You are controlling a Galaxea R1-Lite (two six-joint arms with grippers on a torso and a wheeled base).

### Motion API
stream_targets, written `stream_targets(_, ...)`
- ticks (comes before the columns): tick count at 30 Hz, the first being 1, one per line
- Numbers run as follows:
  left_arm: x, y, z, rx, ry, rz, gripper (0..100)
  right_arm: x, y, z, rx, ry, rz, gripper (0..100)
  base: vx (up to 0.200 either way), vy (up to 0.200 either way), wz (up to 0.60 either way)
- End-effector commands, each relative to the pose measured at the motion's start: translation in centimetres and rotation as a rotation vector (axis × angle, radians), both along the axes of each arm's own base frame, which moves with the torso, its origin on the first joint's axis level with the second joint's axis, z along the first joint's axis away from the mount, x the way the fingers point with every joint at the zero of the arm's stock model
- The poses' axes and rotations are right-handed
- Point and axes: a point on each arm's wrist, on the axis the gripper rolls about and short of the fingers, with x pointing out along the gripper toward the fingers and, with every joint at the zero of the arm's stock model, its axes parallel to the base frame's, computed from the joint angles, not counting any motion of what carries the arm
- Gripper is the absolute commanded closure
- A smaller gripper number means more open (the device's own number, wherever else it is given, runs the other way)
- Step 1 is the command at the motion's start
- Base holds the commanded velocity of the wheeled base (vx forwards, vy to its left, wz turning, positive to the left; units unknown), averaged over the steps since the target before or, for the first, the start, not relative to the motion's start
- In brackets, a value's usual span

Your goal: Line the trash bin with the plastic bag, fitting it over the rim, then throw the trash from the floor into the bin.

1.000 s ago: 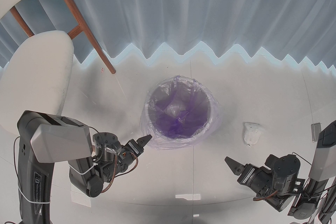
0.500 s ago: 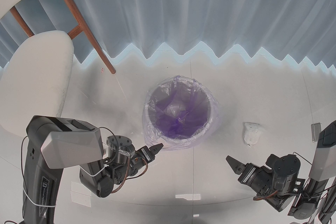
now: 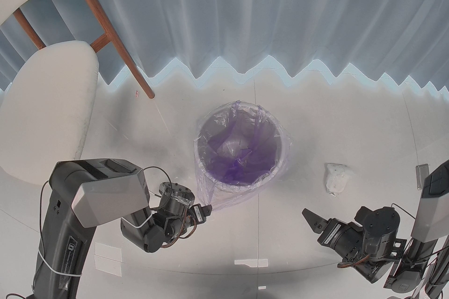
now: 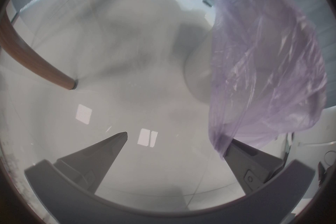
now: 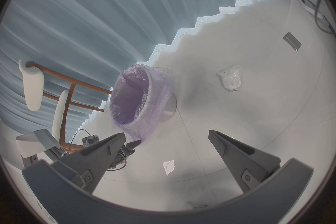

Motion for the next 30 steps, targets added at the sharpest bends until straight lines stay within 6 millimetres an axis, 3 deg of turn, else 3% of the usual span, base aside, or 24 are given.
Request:
stream_targets(1, 1.8, -0.9, 0.0, 0.082, 0.039, -0.007, 0, -0.1, -0.1, -0.7, -0.025, 0.024, 0.003, 0, 0.000, 0.000, 0.00)
stream_targets(8, 2.0, -1.8, 0.6, 0.078, 0.039, -0.014, 0, 0.1, 0.0, -1.8, -0.074, 0.052, 0.004, 0, 0.000, 0.000, 0.00)
stream_targets(10, 1.0, -2.1, 2.1, 0.041, -0.011, -0.024, 0, 0.5, -0.1, -1.6, -0.059, 0.043, -0.002, 0, 0.000, 0.000, 0.00)
stream_targets(13, -0.7, -2.0, 4.8, -0.026, -0.110, -0.042, 0, 2.6, -0.7, -1.5, -0.040, 0.029, -0.005, 0, 0.000, 0.000, 0.00)
stream_targets(20, -6.7, 0.6, 8.5, -0.109, -0.196, -0.107, 0, 8.5, -3.1, -2.4, -0.044, -0.021, -0.018, 0, 0.000, 0.000, 0.00)
stream_targets(21, -8.7, 1.9, 9.7, -0.152, -0.232, -0.139, 0, 10.0, -3.2, -2.5, -0.053, -0.050, -0.010, 0, 0.000, 0.000, 0.00)
stream_targets(24, -12.1, 4.1, 11.6, -0.226, -0.292, -0.209, 0, 12.0, -3.2, -3.5, -0.069, -0.050, 0.011, 0, 0.000, 0.000, 0.00)
stream_targets(26, -14.4, 5.6, 11.7, -0.201, -0.244, -0.232, 0, 13.5, -2.8, -4.1, -0.075, -0.055, 0.014, 0, 0.000, 0.000, 0.00)
stream_targets(28, -15.1, 6.0, 12.1, -0.200, -0.248, -0.232, 0, 14.1, -2.6, -4.1, -0.074, -0.066, 0.015, 0, 0.000, 0.000, 0.00)
stream_targets(30, -17.8, 7.9, 16.0, -0.271, -0.372, -0.230, 0, 16.4, -1.5, -4.1, -0.076, -0.101, 0.022, 0, 0.000, 0.000, 0.00)
